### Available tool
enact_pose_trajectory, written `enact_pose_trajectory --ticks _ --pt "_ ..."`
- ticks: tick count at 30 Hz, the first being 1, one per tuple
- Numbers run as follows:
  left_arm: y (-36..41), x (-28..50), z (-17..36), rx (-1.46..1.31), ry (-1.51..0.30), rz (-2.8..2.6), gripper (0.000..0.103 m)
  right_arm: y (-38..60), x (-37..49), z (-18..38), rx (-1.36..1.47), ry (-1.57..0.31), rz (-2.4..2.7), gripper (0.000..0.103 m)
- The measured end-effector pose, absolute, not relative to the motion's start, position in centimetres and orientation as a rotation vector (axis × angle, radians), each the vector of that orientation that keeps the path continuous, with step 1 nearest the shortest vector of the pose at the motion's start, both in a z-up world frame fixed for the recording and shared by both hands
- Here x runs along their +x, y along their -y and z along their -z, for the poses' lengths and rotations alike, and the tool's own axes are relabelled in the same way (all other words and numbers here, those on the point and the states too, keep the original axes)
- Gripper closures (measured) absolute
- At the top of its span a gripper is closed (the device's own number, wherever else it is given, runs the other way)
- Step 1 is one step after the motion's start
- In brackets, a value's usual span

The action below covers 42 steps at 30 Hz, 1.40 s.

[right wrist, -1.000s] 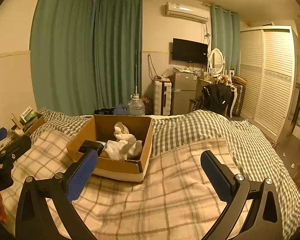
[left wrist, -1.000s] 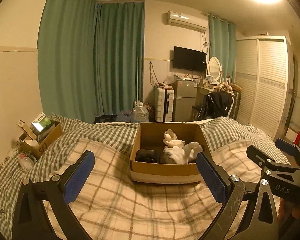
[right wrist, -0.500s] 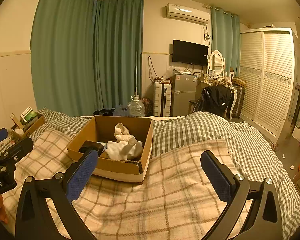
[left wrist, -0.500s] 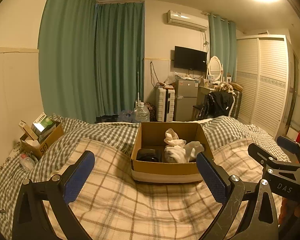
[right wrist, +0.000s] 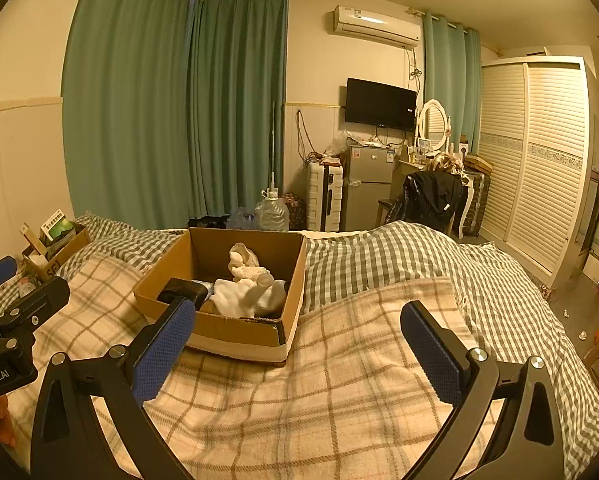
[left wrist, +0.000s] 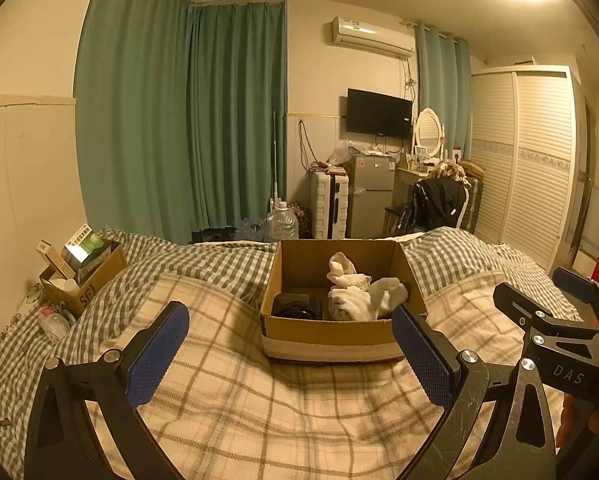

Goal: Organize objects

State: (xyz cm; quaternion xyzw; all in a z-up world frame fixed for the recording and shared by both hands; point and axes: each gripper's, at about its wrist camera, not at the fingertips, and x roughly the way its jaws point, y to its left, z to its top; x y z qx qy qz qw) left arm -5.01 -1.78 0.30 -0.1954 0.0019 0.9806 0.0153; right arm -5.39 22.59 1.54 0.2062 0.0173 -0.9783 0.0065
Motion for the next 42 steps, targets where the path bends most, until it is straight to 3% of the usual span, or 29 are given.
enact_pose_trajectory --ticks 42 --pt "1.93 -4.85 -0.30 -0.584 -0.046 -3.068 0.000 -22.54 -5.58 -1.31 0.651 -0.051 3.064 0.000"
